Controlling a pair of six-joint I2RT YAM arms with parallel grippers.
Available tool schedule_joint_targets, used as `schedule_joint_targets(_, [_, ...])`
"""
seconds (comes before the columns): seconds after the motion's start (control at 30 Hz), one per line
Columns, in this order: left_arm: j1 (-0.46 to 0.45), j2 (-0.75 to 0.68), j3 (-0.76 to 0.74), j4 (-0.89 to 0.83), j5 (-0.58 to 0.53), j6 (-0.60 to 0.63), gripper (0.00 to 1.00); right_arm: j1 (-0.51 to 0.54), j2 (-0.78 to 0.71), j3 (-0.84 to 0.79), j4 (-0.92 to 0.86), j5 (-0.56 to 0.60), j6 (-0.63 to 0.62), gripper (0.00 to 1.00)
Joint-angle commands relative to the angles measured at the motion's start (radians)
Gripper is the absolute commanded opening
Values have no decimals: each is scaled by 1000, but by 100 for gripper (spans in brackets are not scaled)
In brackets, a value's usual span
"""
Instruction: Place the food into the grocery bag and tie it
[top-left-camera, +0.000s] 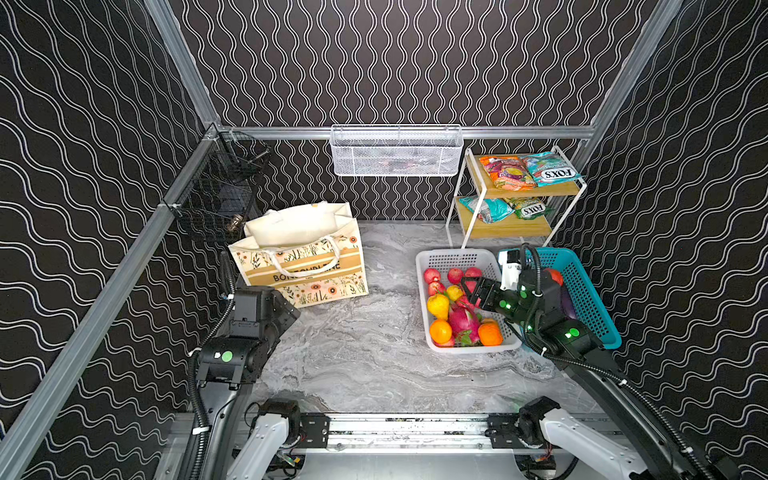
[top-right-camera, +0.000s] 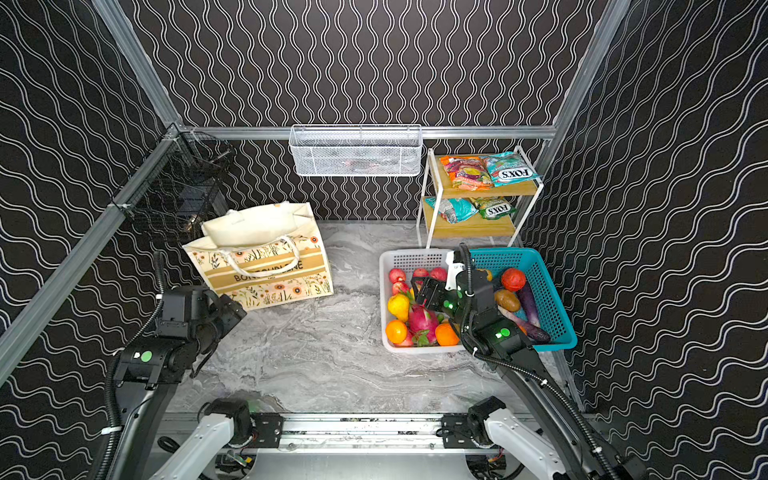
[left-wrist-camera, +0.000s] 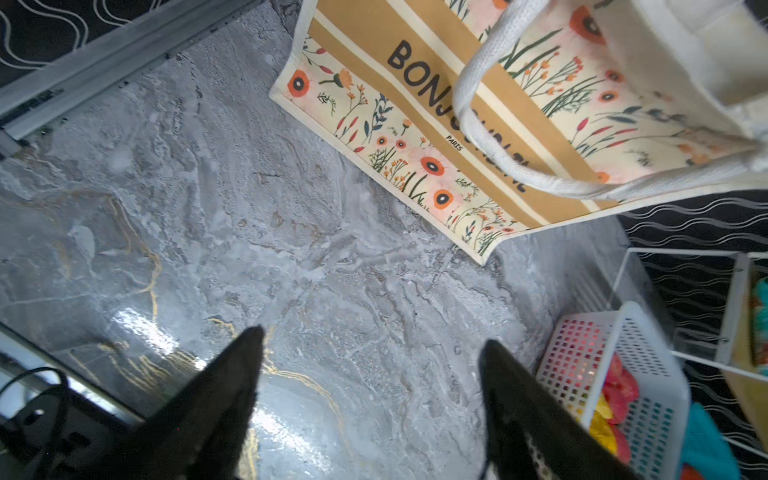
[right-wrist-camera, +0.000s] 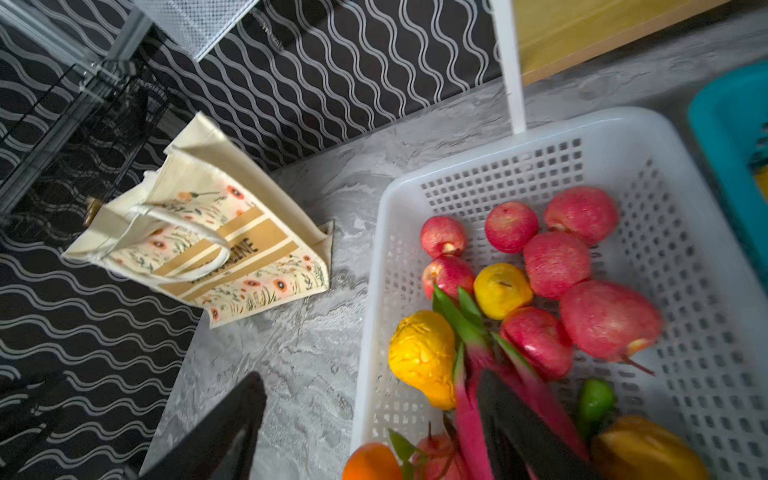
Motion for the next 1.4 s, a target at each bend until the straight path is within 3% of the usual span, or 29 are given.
schedule_joint_targets(0.0, [-1,14,13,60,38,-110,98,60,21,-13,26,18,0,81])
schedule_joint_targets(0.27, [-2,107,99,135,3,-187,98,279,125,35,7,130,-23,81])
schedule_joint_targets(0.47, [-8,225,168,254,13,-209,98,379,146,37,37,201,9,82])
schedule_joint_targets(0.7, [-71,348,242,372,-105,-261,98,419,169,76,-5,294,-5,81])
schedule_joint_targets(1.1, [-84,544,310,460,-109,-393,98,471,69,58,-52,401,60,79])
schedule_joint_targets(1.37, [-84,663,372,406,-96,-447,88,475,47,31,-50,441,28,79])
